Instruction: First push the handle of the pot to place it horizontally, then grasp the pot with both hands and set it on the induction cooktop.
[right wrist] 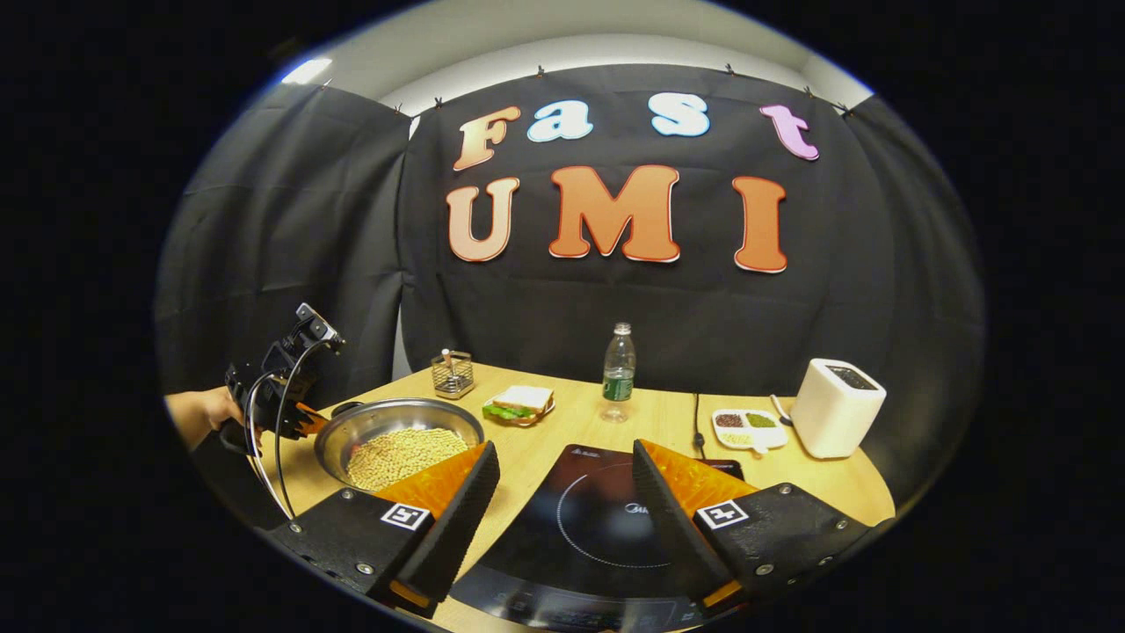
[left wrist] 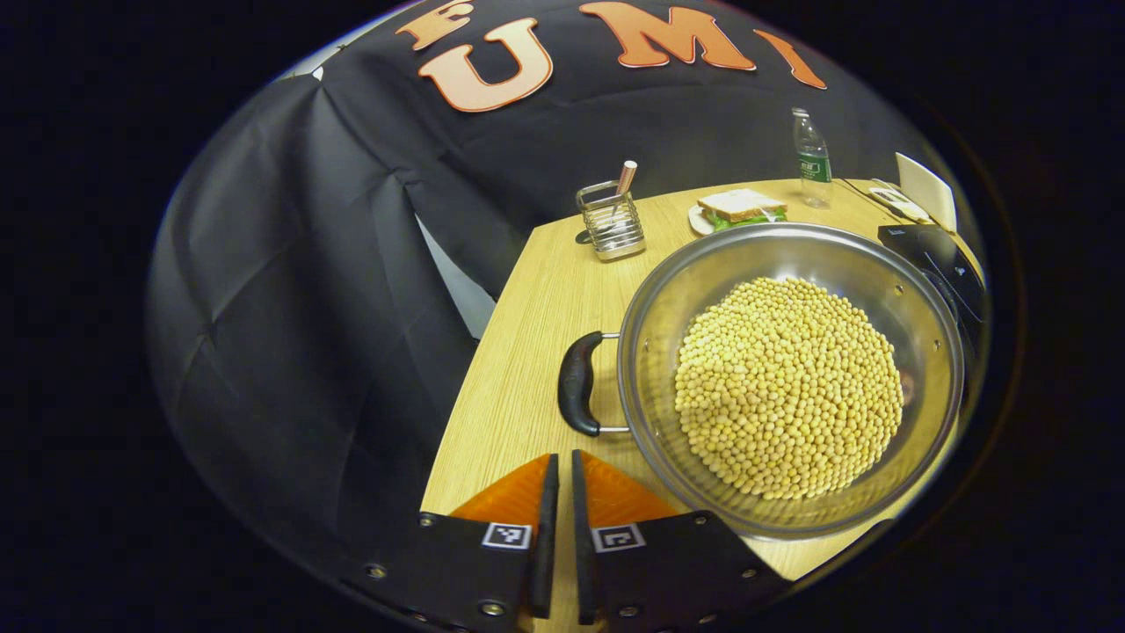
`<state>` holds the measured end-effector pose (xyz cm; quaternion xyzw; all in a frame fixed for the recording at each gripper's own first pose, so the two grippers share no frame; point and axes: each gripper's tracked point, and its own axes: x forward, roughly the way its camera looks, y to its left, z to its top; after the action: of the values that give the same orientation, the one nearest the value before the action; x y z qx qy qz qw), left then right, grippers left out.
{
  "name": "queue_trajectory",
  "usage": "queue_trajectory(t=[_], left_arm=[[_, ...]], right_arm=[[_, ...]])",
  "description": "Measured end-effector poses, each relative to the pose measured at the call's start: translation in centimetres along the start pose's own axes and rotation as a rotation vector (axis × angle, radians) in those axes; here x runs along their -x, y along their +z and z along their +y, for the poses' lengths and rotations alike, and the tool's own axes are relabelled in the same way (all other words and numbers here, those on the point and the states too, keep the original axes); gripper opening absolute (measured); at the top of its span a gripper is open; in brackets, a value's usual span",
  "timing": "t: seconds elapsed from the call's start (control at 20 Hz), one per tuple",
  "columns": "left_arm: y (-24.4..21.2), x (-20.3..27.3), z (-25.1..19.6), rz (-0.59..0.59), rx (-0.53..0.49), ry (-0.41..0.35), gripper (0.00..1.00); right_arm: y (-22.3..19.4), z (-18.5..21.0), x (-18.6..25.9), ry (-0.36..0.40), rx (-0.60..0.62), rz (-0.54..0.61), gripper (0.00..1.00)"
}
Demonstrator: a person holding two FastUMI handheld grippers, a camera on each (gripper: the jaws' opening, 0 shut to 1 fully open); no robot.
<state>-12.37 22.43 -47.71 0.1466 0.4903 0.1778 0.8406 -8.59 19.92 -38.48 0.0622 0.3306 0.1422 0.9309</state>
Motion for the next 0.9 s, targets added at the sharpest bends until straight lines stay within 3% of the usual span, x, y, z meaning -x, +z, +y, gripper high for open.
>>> queue_trajectory(t=[0.15, 0.2, 0.25, 0.3, 0.4, 0.5, 0.7, 0.9], left_arm=[[0.5, 1.5, 0.5, -0.013, 0.066, -0.026, 0.4], [1.0, 1.9, 0.7, -0.023, 0.088, -0.037, 0.58], [1.4, 2.5, 0.9, -0.035, 0.111, -0.048, 0.57], [2.0, 3.1, 1.2, -0.051, 0.137, -0.062, 0.67], [3.4, 3.9, 1.1, -0.088, 0.196, -0.106, 0.77], [5.2, 4.7, 1.0, -0.121, 0.26, -0.165, 0.83], [9.6, 5.8, 1.6, -0.186, 0.394, -0.285, 0.83], [10.8, 4.2, 0.8, -0.151, 0.348, -0.316, 0.82]], right_arm=[[-1.0, 2.4, -1.4, 0.059, -0.062, 0.074, 0.95], [-1.2, 3.2, -1.9, 0.077, -0.08, 0.096, 0.96], [-1.7, 3.9, -2.2, 0.095, -0.093, 0.116, 0.95], [-2.0, 4.7, -2.5, 0.109, -0.103, 0.134, 0.95], [-2.5, 5.8, -3.0, 0.128, -0.12, 0.169, 0.95], [-2.8, 7.1, -4.1, 0.146, -0.14, 0.203, 0.94], [-3.8, 9.3, -5.7, 0.173, -0.182, 0.284, 0.94], [-4.9, 10.9, -7.1, 0.177, -0.203, 0.347, 0.94]])
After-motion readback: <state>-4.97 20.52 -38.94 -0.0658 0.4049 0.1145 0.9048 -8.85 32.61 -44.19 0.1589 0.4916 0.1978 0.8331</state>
